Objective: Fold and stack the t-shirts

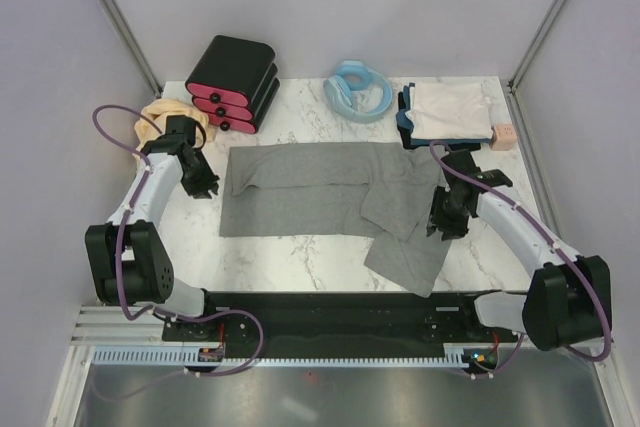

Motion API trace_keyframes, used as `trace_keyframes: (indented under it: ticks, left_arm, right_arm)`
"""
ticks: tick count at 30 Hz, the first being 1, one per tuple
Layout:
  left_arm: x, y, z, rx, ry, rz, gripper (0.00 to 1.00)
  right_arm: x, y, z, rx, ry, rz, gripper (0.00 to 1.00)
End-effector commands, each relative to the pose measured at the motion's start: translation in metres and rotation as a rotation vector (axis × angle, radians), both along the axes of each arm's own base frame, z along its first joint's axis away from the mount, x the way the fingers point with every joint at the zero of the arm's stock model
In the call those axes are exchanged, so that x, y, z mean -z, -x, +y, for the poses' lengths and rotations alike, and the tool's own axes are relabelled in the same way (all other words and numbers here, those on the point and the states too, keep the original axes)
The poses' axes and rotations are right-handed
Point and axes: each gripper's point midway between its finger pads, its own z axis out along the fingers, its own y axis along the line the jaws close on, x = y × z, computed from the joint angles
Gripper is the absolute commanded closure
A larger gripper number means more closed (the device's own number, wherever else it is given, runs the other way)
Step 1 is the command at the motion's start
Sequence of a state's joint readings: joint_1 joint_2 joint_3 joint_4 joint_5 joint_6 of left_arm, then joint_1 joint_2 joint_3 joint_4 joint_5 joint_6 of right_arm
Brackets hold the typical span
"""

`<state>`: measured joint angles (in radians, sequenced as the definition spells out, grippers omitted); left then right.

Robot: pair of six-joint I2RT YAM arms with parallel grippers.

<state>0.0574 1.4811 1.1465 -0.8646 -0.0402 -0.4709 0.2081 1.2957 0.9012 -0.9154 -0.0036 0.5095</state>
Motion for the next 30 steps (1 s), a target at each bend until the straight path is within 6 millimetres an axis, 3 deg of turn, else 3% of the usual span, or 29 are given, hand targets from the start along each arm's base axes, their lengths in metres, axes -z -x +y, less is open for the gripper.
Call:
trace_keyframes:
  ticks: [1,4,6,13,15,17,23,25,30]
  left_arm:
    - [-0.014,-0.013,-0.006,0.006,0.03,-0.078,0.74]
    - [-0.011,-0.011,-0.011,0.014,0.057,-0.072,0.74]
    - [-0.009,-0.011,-0.013,0.017,0.067,-0.068,0.74]
    - [-0.01,-0.011,-0.017,0.029,0.088,-0.075,0.75]
    - [-0.011,-0.012,-0.018,0.032,0.09,-0.08,0.75]
    - [-0.011,-0.011,-0.018,0.034,0.093,-0.08,0.75]
    - [-0.007,-0.014,-0.028,0.071,0.134,-0.091,0.75]
    - [-0.005,-0.018,-0.032,0.097,0.143,-0.1,0.75]
    - [-0.005,-0.038,-0.05,0.167,0.201,-0.125,0.76]
  right_arm:
    - [-0.002,0.047,0.007,0.018,-0.054,0.079,0.54]
    - [0.006,0.075,0.0,0.042,-0.034,0.137,0.55]
    - [0.005,0.083,0.003,0.013,-0.03,0.142,0.55]
    - [-0.004,0.082,0.001,0.064,-0.008,0.163,0.58]
    - [-0.002,0.083,-0.005,0.058,0.02,0.163,0.54]
    - [0.002,0.084,-0.024,0.067,0.127,0.167,0.54]
    - [0.004,0.087,-0.015,0.045,0.092,0.217,0.53]
    - [0.002,0.074,-0.005,0.034,0.035,0.157,0.53]
    - [-0.031,-0.002,0.002,0.046,0.036,-0.112,0.55]
